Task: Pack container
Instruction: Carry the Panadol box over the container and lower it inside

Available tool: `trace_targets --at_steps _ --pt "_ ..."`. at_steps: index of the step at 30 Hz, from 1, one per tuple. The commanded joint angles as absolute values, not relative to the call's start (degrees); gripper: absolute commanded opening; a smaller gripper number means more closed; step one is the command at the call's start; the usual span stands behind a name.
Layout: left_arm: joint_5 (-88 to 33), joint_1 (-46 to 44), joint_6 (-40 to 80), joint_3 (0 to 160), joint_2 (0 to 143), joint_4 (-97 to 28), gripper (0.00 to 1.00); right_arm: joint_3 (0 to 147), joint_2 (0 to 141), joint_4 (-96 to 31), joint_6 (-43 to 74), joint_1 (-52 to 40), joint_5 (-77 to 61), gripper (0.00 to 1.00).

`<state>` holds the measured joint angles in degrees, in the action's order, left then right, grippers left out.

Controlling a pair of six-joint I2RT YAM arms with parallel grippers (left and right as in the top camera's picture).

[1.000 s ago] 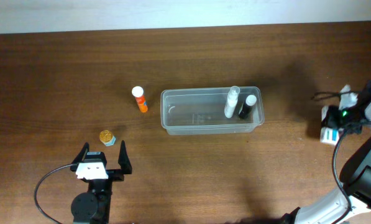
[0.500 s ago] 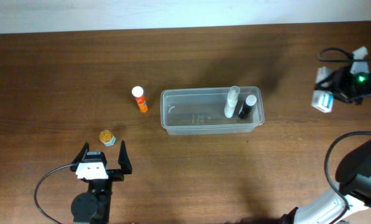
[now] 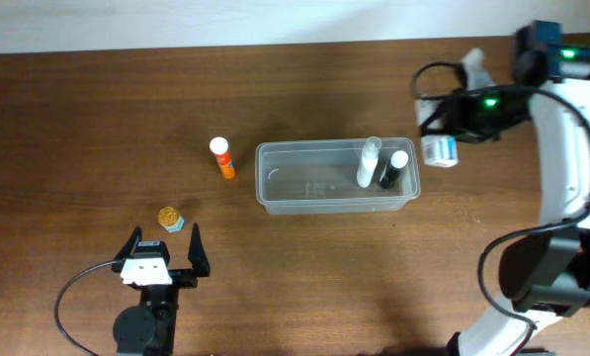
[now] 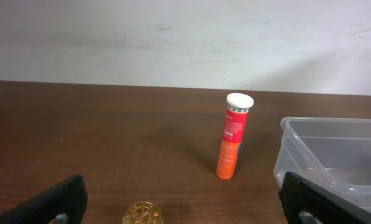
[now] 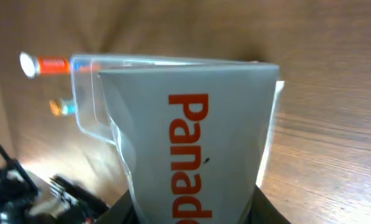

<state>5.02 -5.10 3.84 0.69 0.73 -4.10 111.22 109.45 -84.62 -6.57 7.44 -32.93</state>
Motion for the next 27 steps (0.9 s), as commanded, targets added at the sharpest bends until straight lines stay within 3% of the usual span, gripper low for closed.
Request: trace_targets --at_steps 1,13,27 --pt "5.6 -4.8 3.0 0.5 0.3 -4.2 1.00 112.5 107.4 -84.6 -6.7 1.3 -26.7 0.32" --pt "5.6 -4.8 3.0 0.5 0.3 -4.2 1.00 112.4 107.6 -76.8 -5.7 -17.8 -8.4 0.33" --pt "5.6 -4.8 3.0 0.5 0.3 -4.2 0.99 111.2 113.2 -74.6 -28.6 -23.2 -8.5 0.34"
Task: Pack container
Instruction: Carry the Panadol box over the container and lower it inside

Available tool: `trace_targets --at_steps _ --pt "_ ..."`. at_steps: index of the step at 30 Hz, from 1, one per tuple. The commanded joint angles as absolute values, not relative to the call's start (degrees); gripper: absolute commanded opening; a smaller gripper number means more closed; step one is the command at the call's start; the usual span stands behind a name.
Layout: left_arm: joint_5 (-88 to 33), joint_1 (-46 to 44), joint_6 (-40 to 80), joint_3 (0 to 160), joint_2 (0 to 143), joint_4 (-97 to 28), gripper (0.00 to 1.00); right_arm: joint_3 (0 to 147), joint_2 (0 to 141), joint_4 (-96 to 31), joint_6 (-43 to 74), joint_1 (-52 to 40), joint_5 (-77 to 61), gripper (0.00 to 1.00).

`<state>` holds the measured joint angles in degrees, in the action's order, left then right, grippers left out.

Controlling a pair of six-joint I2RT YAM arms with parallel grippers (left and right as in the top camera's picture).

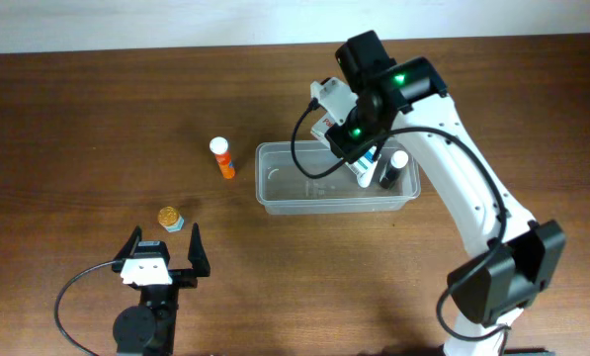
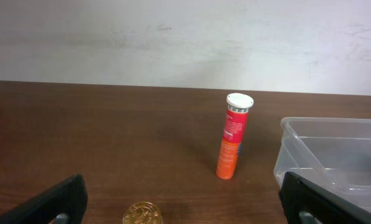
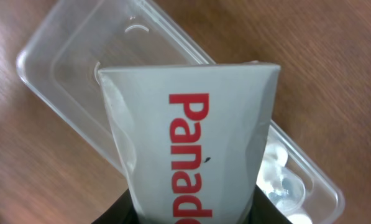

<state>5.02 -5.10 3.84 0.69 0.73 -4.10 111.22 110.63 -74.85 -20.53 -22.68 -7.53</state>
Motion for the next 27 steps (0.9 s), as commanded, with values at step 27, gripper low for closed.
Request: trace_targets --at_steps 27 --pt "5.6 -4.8 3.0 0.5 0.3 -4.2 0.99 110.4 123.2 -74.1 -43.4 -23.3 -14.1 0.33"
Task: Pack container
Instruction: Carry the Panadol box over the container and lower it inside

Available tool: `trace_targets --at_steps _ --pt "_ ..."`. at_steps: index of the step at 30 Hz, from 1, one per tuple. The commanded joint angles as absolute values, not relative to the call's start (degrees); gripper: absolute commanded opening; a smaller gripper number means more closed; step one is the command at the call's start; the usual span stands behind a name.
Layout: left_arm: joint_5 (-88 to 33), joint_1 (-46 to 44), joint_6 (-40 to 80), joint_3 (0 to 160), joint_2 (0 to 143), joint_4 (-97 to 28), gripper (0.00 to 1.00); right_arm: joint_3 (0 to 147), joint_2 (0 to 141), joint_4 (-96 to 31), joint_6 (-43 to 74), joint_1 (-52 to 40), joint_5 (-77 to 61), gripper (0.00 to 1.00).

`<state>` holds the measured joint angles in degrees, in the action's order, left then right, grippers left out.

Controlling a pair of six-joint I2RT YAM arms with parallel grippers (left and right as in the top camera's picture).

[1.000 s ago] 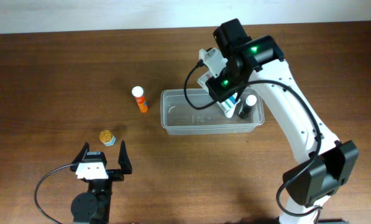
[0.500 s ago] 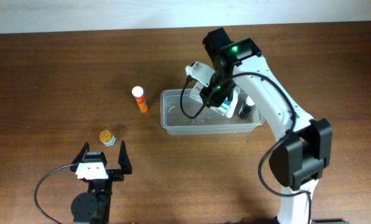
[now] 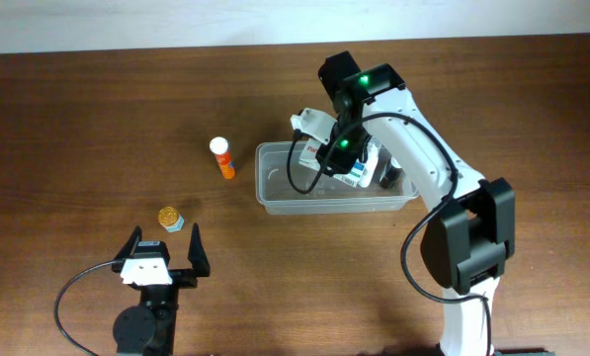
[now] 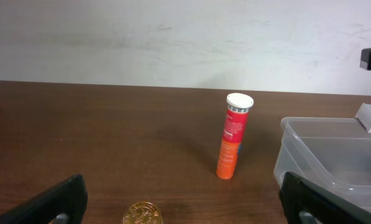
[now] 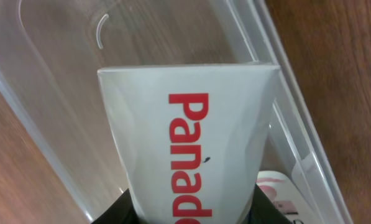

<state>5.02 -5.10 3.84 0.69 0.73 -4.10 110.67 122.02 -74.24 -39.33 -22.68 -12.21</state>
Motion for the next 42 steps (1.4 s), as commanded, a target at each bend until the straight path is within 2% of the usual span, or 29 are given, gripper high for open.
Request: trace_targets --at_steps 1,6,25,36,42 --pt "5.6 -4.8 3.0 0.5 0.3 -4.2 0.99 110.4 123.2 -74.0 -44.3 -23.3 -14.6 0.33" --pt "5.6 -4.8 3.0 0.5 0.3 -4.2 1.00 110.4 123.3 -73.6 -47.8 -23.3 -17.9 0.33" --pt "5.6 -4.8 3.0 0.5 0.3 -4.2 0.99 110.0 128.9 -70.3 -47.8 -23.3 -19.3 0.34" --pt "5.6 -4.8 3.0 0.5 0.3 -4.2 1.00 110.0 129.2 -69.4 -47.5 -23.3 -19.3 0.51" --pt "5.6 -4.8 3.0 0.5 0.3 -4.2 0.99 110.5 129.1 -69.6 -45.9 -23.3 -19.1 0.52"
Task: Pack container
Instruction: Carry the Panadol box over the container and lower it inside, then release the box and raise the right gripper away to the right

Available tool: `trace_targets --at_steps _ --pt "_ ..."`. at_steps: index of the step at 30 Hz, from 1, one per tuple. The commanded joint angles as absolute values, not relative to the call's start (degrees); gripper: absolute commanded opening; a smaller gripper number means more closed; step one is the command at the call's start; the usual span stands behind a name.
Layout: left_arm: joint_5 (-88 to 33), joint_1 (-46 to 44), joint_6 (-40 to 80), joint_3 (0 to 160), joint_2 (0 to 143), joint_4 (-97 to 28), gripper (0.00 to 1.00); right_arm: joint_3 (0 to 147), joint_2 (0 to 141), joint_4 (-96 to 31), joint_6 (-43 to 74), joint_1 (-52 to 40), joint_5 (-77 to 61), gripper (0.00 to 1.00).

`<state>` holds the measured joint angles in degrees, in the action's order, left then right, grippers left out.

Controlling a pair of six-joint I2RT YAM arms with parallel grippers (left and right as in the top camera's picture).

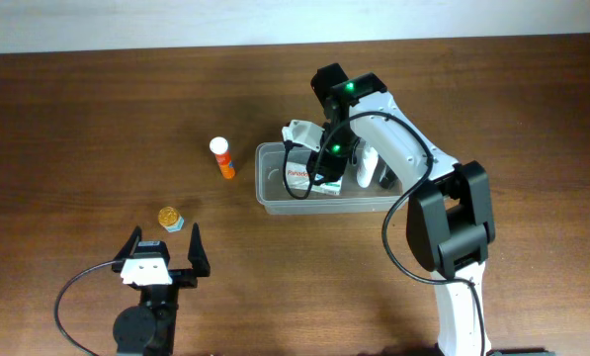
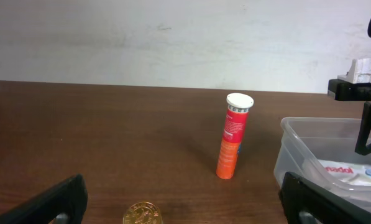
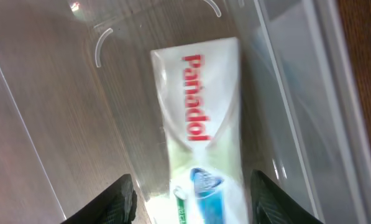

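A clear plastic container (image 1: 275, 198) stands mid-table. A white Panadol box (image 3: 201, 143) lies flat on its floor, seen also as the box (image 1: 306, 178) from overhead. My right gripper (image 3: 191, 202) hovers just above it, open, its fingers either side and apart from the box. Right of the arm, a white tube (image 1: 366, 163) and a black bottle (image 1: 386, 180) lie in the container. An orange tube (image 2: 233, 144) with a white cap stands left of the container. A small gold-lidded jar (image 2: 142, 213) sits between the fingers of my open left gripper (image 2: 182, 205).
The container's near wall (image 2: 297, 158) rises at the right of the left wrist view. A pale wall backs the table's far edge. My right arm (image 1: 393, 138) reaches in over the container from the right.
My right gripper has opened and let go of the Panadol box, which now lies on the container floor. The arm has shifted a little left over the container.
My right gripper held the Panadol box to the right of the container. Then it carried the box above the container's middle, then low inside it. Now the box lies released on the floor. My left arm has not moved throughout.
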<state>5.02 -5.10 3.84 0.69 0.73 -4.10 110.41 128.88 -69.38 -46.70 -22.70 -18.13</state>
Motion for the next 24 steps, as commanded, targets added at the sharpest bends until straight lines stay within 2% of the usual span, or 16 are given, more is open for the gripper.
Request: trace_targets --at_steps 1,9,11,17,19,21,24 --pt "5.6 -4.8 3.0 0.5 0.3 -4.2 0.99 111.1 129.1 -69.5 -44.3 -23.3 -19.1 0.53" --pt "5.6 -4.8 3.0 0.5 0.3 -4.2 0.99 125.2 127.3 -76.1 -31.4 -23.3 -19.1 0.59" --pt "5.6 -4.8 3.0 0.5 0.3 -4.2 1.00 131.5 127.0 -78.9 -25.5 -23.2 -19.1 0.70" --pt "5.6 -4.8 3.0 0.5 0.3 -4.2 0.99 150.3 127.0 -88.7 -12.3 -21.8 -19.1 0.83" --pt "5.6 -4.8 3.0 0.5 0.3 -4.2 0.99 156.1 127.0 -92.4 -11.7 -20.7 -18.8 0.98" --pt "5.6 -4.8 3.0 0.5 0.3 -4.2 0.99 162.3 127.0 -97.3 -11.4 -18.5 -17.9 0.98" --pt "5.6 -4.8 3.0 0.5 0.3 -4.2 0.99 164.6 124.9 -97.3 -4.3 -14.5 -15.9 0.98"
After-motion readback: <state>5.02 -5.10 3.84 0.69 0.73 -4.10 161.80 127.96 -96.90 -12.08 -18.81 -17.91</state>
